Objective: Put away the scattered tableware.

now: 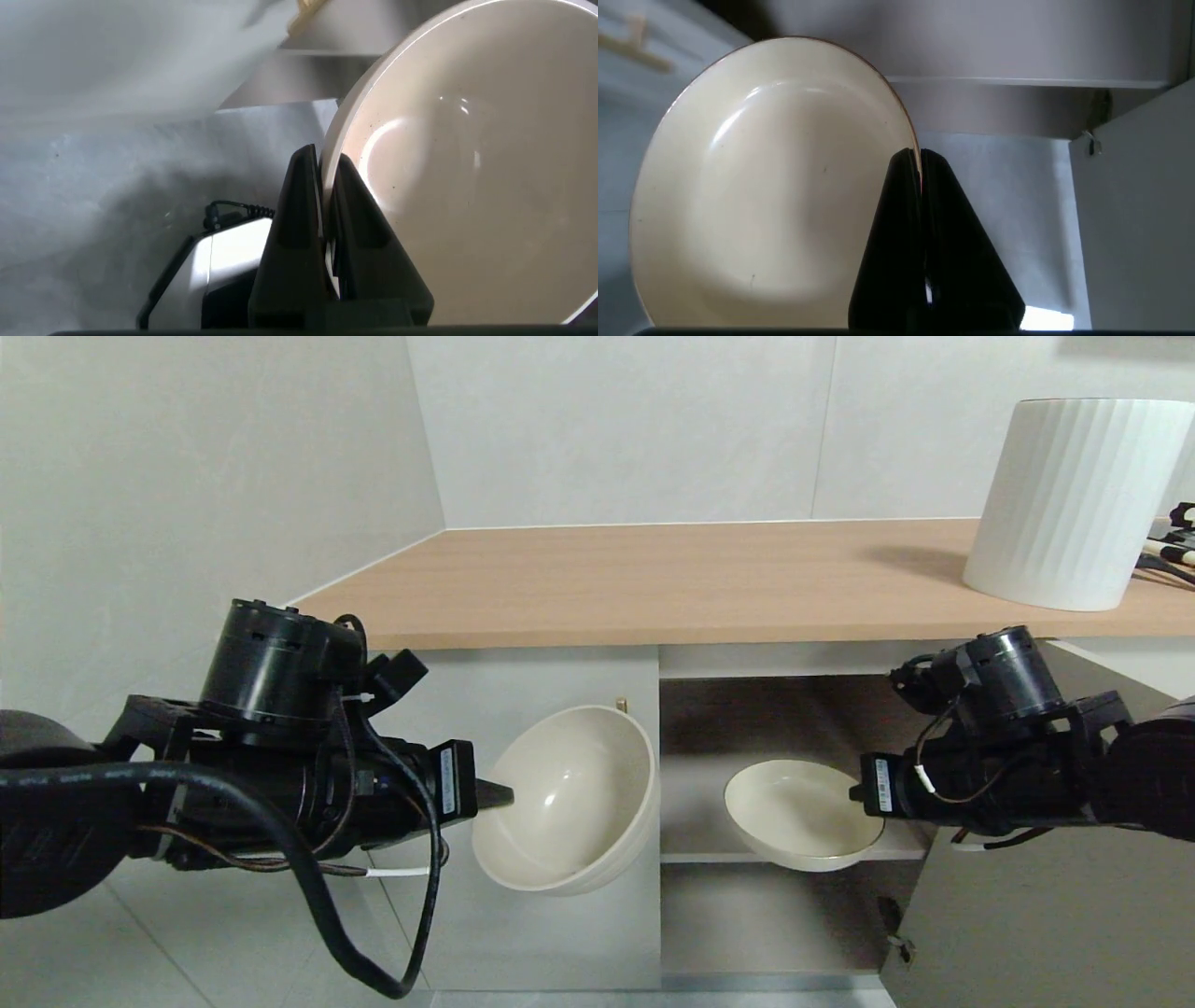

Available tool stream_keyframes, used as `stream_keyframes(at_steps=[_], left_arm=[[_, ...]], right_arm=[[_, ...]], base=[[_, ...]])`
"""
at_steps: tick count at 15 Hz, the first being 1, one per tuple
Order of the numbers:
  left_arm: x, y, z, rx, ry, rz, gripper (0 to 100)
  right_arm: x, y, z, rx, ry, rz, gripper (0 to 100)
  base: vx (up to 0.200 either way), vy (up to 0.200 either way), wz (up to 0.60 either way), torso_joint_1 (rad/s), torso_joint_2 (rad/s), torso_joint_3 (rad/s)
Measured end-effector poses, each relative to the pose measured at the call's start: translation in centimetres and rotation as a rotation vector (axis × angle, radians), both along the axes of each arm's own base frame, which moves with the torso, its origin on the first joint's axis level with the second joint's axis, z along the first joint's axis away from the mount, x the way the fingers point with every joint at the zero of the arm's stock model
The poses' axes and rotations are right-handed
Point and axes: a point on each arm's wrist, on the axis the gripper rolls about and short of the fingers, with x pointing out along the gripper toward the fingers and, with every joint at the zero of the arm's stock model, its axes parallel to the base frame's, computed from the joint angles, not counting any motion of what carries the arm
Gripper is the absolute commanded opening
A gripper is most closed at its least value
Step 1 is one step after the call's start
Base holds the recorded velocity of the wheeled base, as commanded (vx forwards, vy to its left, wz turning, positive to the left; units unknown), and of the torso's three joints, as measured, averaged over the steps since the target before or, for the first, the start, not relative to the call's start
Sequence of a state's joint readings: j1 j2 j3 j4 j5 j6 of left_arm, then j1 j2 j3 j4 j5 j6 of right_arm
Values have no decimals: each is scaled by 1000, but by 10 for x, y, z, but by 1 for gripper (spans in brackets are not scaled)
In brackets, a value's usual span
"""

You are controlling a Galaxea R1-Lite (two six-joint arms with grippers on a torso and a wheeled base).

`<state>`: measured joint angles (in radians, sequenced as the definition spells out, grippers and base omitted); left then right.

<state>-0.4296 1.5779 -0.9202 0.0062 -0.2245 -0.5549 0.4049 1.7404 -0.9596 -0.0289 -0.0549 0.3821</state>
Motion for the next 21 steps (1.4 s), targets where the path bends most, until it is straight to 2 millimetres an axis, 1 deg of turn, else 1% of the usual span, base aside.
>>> stream_keyframes(at_steps=[2, 4, 6, 10, 12, 14, 16, 21], left_arm=[[0, -1, -1, 1, 2, -3, 0], [1, -2, -2, 3, 6, -5, 0], [1, -2, -3, 5, 9, -6, 0], [1, -7, -6, 13, 20, -17, 0], [2, -8, -8, 16, 26, -20, 0], [4, -9, -12, 22, 37, -22, 0], [5, -12, -15, 27, 47, -26, 0], [6, -16, -18, 33, 59, -38, 0]], right_arm=[[16, 7, -23, -20, 6, -20, 0], [38, 16, -55, -22, -15, -38, 0], [54, 21, -85, -31, -33, -68, 0], [82, 21, -139, -64, -80, -159, 0], [91, 20, -160, -100, -70, -198, 0], [99, 18, -175, -133, -67, -237, 0], [111, 13, -183, -150, -74, -277, 0], [136, 6, -191, -169, -118, -354, 0]], base=[[0, 0, 0, 0, 0, 0], [0, 0, 0, 0, 0, 0], [0, 0, 0, 0, 0, 0], [0, 0, 0, 0, 0, 0], [0, 0, 0, 0, 0, 0], [0, 0, 0, 0, 0, 0], [0, 0, 0, 0, 0, 0], [0, 0, 0, 0, 0, 0]])
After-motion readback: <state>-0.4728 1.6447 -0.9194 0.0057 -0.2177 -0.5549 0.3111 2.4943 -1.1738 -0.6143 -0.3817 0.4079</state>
